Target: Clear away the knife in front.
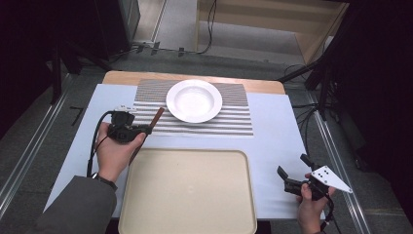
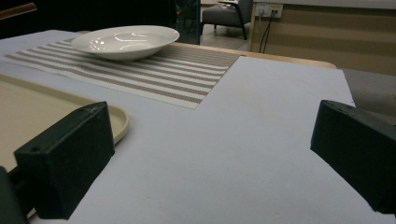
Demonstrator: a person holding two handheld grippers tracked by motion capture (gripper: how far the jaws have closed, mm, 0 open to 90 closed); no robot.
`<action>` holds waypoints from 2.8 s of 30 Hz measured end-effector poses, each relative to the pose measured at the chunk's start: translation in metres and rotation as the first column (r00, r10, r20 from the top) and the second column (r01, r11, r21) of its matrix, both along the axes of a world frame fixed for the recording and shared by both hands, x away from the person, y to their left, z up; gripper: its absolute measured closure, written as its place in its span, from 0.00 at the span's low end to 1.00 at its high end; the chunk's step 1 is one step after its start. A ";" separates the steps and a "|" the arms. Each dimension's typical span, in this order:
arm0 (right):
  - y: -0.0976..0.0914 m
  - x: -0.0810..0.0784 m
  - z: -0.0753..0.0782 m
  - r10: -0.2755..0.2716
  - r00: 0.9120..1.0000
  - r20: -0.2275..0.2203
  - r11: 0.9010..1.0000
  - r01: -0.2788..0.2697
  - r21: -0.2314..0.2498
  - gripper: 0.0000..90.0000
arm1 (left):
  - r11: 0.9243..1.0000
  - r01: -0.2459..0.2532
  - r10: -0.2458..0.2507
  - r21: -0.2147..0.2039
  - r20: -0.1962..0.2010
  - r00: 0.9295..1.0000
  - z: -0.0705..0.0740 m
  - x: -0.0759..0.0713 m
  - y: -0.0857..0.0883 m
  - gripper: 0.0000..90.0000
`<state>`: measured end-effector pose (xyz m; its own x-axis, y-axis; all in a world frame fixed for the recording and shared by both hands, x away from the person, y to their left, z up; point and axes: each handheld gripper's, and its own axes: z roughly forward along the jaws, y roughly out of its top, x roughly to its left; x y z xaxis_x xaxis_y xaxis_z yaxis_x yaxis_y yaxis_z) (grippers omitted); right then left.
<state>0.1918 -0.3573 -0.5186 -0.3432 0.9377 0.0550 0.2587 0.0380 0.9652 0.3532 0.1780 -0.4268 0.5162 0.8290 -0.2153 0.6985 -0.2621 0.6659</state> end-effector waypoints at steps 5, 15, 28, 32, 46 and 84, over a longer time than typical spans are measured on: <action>0.000 0.000 0.000 0.000 1.000 0.000 1.000 0.000 -0.002 0.00 | 1.000 0.022 -0.022 -0.004 0.001 1.000 -0.002 -0.016 -0.005 0.85; 0.000 0.000 0.000 0.002 1.000 0.000 1.000 -0.002 -0.004 0.00 | 0.998 0.056 -0.056 -0.010 -0.004 0.998 -0.014 -0.053 -0.011 0.85; 0.000 0.000 0.000 0.001 1.000 0.000 1.000 -0.001 -0.005 0.00 | 0.998 0.064 -0.064 -0.004 -0.017 0.998 -0.036 -0.096 -0.008 0.85; 0.000 0.000 0.000 0.001 1.000 -0.001 1.000 -0.001 -0.006 0.00 | 0.999 0.049 -0.049 -0.008 -0.016 0.999 -0.041 -0.106 -0.006 0.85; 0.001 0.000 0.000 0.000 1.000 -0.003 1.000 0.000 -0.012 0.00 | 1.000 0.013 -0.013 0.015 -0.032 0.999 -0.056 -0.127 0.003 0.85; 0.001 0.000 0.000 -0.001 1.000 -0.003 1.000 0.001 -0.013 0.00 | 0.986 0.105 -0.105 0.133 -0.007 0.994 -0.064 -0.110 -0.007 0.99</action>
<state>0.1918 -0.3562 -0.5186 -0.3418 0.9388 0.0435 0.2616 0.0506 0.9638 0.2427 0.1714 -0.4912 0.6017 0.7915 -0.1071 0.6628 -0.4199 0.6200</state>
